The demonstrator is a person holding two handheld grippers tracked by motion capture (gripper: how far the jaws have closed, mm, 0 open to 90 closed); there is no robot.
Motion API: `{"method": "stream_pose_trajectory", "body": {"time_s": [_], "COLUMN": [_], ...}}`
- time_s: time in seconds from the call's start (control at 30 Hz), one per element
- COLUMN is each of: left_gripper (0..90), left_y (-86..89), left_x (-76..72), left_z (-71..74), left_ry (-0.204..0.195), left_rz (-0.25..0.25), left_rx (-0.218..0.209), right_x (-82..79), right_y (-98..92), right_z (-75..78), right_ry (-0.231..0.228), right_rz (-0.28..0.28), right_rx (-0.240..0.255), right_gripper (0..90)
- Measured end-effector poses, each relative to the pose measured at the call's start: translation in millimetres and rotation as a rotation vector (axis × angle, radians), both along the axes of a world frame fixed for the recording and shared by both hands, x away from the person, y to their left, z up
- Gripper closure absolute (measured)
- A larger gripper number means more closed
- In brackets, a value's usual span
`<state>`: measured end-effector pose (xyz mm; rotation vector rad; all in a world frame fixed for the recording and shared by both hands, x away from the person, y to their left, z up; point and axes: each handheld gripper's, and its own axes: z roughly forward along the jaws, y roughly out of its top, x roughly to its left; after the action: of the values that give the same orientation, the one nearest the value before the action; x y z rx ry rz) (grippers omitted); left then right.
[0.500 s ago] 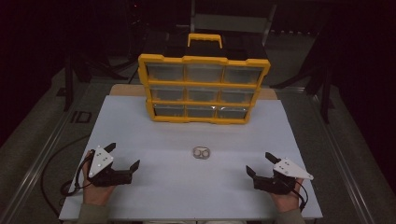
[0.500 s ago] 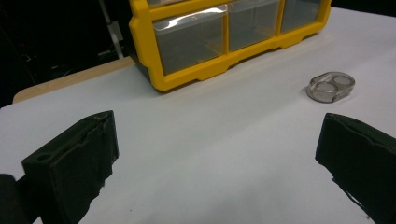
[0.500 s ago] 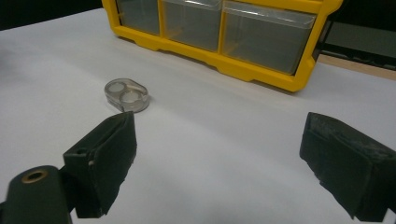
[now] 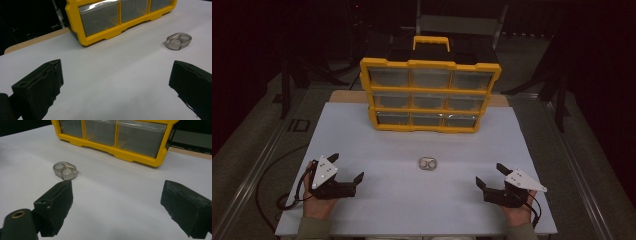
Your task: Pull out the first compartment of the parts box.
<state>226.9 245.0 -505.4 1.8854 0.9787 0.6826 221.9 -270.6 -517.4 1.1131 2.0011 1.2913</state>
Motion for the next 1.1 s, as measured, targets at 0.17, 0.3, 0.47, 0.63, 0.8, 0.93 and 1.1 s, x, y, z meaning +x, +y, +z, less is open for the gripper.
{"method": "stream_pose_trajectory", "body": {"time_s": [0.17,0.3,0.47,0.63,0.8,0.93,1.1], "left_gripper": [0.3,0.3,0.2,0.2,0.2,0.2,0.2], "left_y": [-0.3,-1.9,-8.8,-13.5,-17.1,-20.8,-27.4], "left_x": [1.9,3.8,4.5,8.4,12.9,17.0,22.6], "left_z": [1.6,2.7,6.2,9.8,12.3,13.2,14.7], "left_ry": [0.005,0.013,0.007,0.005,0.007,0.012,0.008], "left_rz": [-0.009,-0.012,-0.046,-0.072,-0.088,-0.101,-0.121], "left_rx": [-0.02,-0.017,0.0,0.004,0.017,0.026,0.036], "right_x": [0.8,1.5,1.2,1.6,2.2,2.2,2.2], "right_y": [1.5,0.7,0.0,-1.2,-1.0,-1.0,-1.3], "right_z": [-1.0,-1.4,-1.3,-2.1,-2.7,-2.7,-2.6], "right_ry": [-0.002,-0.002,-0.003,0.0,0.002,0.002,0.003], "right_rz": [-0.007,-0.013,-0.015,-0.016,-0.019,-0.021,-0.022], "right_rx": [-0.002,0.004,0.008,0.006,0.009,0.007,0.006], "right_gripper": [10.8,10.8,10.8,10.8,10.8,10.8,10.8]}}
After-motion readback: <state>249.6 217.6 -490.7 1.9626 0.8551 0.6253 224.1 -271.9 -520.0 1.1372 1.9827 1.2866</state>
